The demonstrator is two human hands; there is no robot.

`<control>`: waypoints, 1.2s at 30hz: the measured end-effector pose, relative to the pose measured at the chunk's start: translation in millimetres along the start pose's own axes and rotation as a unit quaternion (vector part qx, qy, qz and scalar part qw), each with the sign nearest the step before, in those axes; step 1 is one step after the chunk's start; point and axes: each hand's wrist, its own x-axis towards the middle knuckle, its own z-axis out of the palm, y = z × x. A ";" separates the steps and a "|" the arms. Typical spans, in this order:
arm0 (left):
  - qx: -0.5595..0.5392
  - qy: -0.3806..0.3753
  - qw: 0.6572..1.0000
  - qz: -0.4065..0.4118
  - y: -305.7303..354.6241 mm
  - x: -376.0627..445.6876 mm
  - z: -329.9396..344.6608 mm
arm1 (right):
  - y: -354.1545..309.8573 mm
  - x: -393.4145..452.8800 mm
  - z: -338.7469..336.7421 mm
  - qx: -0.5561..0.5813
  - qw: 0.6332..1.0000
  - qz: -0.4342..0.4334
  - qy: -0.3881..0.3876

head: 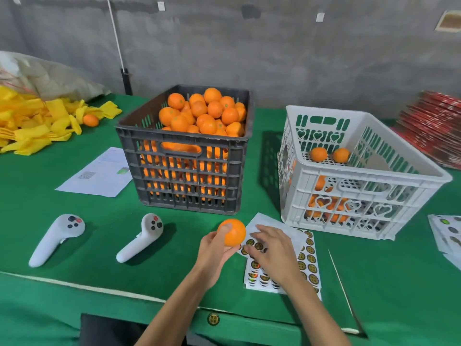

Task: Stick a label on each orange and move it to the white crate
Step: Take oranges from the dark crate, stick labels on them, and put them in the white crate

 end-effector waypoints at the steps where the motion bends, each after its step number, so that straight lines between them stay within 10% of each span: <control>1: -0.003 0.001 1.000 0.001 -0.7 0.4 0.8 | -1.2 0.1 -0.2 0.003 1.000 0.003 0.000; 20: 0.104 -0.004 0.991 0.084 -21.0 0.4 0.7 | -14.8 1.5 2.0 -0.071 0.996 0.037 0.048; 36: 0.017 -0.027 0.998 0.050 -20.9 0.3 -0.7 | -11.8 12.3 -11.6 -0.195 0.976 -0.102 0.002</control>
